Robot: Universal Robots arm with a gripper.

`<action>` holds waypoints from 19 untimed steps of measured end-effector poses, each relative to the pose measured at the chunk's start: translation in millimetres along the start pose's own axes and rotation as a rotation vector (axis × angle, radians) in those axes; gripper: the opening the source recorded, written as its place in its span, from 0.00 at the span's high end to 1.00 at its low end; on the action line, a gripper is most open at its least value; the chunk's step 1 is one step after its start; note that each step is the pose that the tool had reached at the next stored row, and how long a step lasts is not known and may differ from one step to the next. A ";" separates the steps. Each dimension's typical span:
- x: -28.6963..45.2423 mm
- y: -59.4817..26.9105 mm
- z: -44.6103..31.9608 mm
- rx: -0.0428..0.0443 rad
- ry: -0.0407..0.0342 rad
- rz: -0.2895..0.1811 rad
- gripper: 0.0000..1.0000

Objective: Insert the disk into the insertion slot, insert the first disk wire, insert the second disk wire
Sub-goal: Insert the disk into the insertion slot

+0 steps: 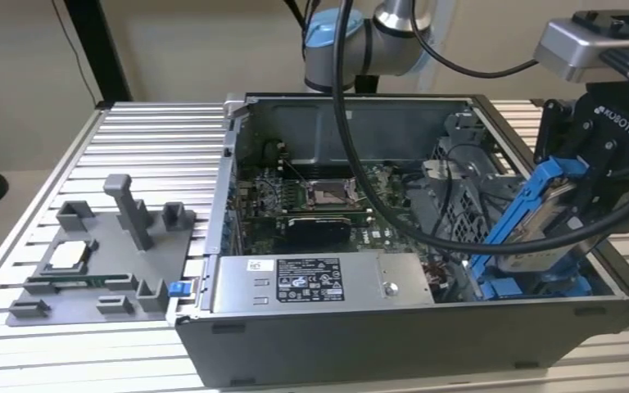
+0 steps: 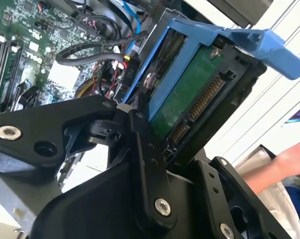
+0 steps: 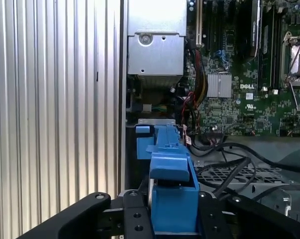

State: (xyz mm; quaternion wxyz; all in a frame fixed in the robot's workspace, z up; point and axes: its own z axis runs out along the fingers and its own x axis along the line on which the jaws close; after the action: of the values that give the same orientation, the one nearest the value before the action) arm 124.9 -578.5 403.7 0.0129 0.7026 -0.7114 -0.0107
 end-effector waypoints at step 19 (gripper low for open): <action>0.5 13.1 -13.0 0.0752 -0.0118 -0.003 1.00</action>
State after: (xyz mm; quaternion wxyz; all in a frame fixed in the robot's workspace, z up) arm 112.2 -578.8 417.1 -0.0177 0.7035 -0.7104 0.0118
